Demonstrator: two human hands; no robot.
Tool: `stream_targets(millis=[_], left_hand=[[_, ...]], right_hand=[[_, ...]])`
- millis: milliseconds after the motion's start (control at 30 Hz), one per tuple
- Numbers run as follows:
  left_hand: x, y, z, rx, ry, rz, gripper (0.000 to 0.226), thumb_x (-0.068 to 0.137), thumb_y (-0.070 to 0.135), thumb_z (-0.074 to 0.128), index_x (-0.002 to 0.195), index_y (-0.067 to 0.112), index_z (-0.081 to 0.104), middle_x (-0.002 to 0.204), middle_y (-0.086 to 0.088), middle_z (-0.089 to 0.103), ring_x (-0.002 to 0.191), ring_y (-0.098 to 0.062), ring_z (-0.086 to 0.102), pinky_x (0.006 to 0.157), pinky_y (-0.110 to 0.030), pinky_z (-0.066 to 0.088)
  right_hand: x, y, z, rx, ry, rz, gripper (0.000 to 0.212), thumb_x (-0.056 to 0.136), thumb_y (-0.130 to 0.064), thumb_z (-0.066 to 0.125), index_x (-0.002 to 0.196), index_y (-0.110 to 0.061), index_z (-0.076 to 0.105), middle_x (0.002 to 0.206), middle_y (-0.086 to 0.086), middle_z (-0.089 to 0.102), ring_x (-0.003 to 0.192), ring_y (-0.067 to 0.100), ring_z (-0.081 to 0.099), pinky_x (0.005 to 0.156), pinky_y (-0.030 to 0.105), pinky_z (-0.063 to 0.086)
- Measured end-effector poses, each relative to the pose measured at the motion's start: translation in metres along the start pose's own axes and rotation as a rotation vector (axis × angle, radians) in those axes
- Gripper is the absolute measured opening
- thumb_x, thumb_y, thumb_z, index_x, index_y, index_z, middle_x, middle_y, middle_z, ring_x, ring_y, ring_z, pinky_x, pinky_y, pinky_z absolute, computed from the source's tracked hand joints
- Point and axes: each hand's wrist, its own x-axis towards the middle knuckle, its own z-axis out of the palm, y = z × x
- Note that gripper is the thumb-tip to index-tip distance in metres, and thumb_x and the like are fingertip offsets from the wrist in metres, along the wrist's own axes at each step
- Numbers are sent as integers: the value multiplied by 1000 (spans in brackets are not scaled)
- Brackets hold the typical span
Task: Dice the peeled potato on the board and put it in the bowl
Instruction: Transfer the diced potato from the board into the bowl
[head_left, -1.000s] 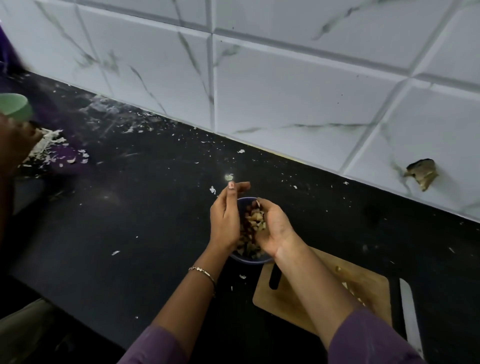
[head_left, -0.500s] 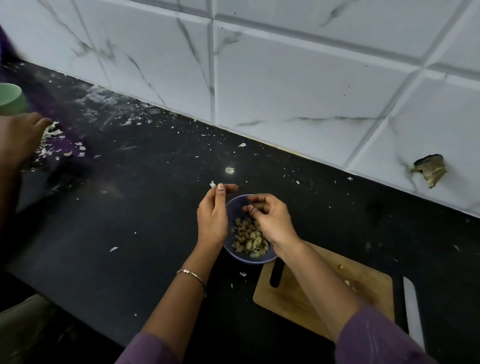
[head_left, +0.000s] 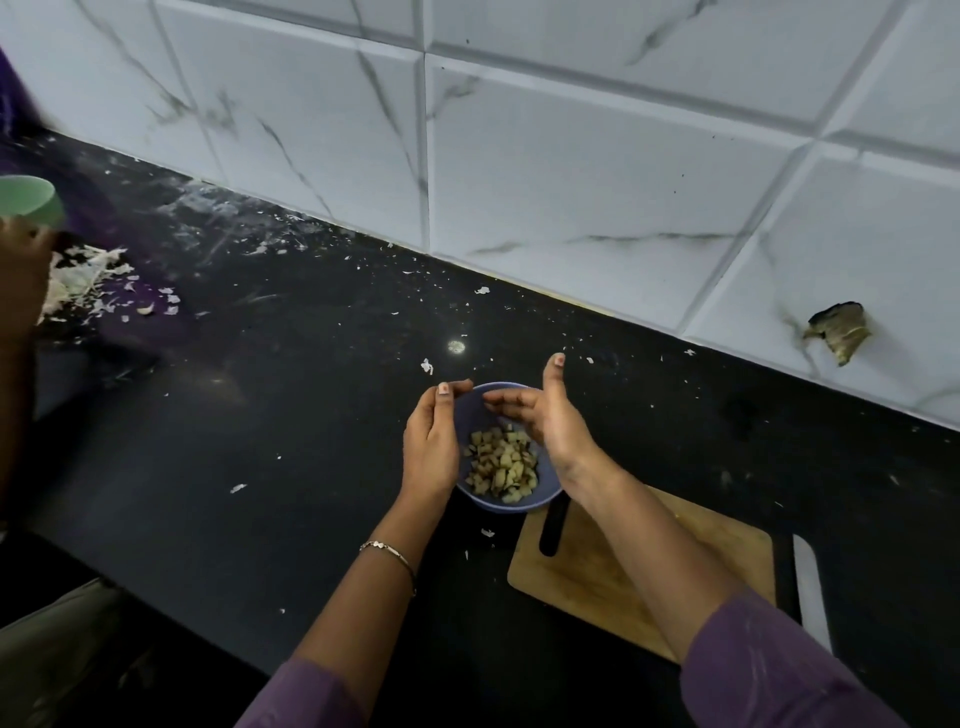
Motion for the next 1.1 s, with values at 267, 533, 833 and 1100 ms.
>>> stream_targets(millis=[267,533,833,1100], left_hand=[[-24,30,11,-8,-48,200,23,105,18,44,109,22,66,111,12,69,110,-4,62,97,-31,49],[-76,24,61,128,-372,296,19,101,14,52,113,16,66,110,7,69,105,-2,63,88,-18,49],[-112,-28,91,801,-767,167,44,97,22,58,140,16,48,138,-1,50,131,-16,42,112,-33,35],[-110,-45,87,904,-725,301,45,92,23,66,135,19,54,130,0,51,123,-14,45,105,-26,38]], right_hand=[[-32,3,-53,508,-170,39,96,92,-74,2,131,-7,58,127,16,65,124,28,59,109,41,39],[-90,44,-111,371,212,-131,76,103,-57,9,122,-9,64,119,8,71,117,18,64,103,35,43],[-138,137,-136,-251,501,-193,34,107,-29,36,134,-26,56,132,-18,53,129,8,47,106,20,37],[-143,157,-114,-944,583,-140,60,104,-28,39,156,-6,18,164,6,16,152,15,5,122,25,0]])
